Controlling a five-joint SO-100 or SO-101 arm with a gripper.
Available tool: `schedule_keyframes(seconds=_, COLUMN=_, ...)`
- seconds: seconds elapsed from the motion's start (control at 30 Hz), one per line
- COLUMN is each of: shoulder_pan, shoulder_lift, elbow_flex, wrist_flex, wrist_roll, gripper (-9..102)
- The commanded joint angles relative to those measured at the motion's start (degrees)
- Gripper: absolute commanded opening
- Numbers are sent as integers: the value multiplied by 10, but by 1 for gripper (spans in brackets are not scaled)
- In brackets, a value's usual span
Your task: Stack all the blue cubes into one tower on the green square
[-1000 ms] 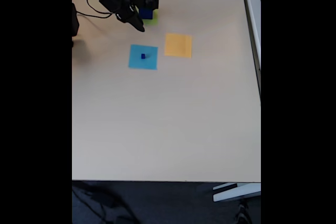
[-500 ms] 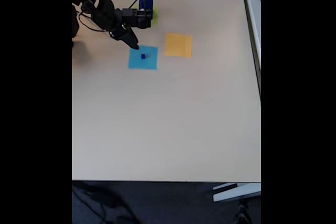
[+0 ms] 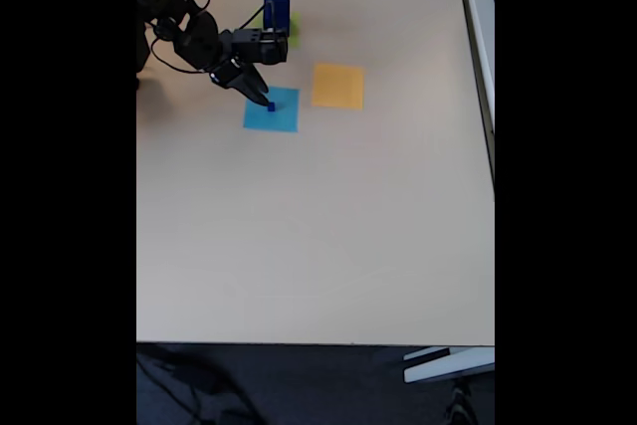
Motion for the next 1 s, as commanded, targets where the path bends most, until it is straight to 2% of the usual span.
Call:
schedule_keyframes(seconds=0.0, shoulder_pan=-6, shoulder_lift=-4, elbow_flex=5, wrist_flex=-36, wrist_roll=10, gripper=13)
schedule_keyframes(seconds=0.47, shoulder_pan=-13, shoulder_lift=-92, elbow_flex=33, wrist_flex=-159, wrist_roll=18, gripper=12)
schedule_keyframes(seconds=0.97, shoulder_pan=4, shoulder_lift=-166, elbow_flex=4, wrist_flex=-200, wrist_roll=4, gripper=11)
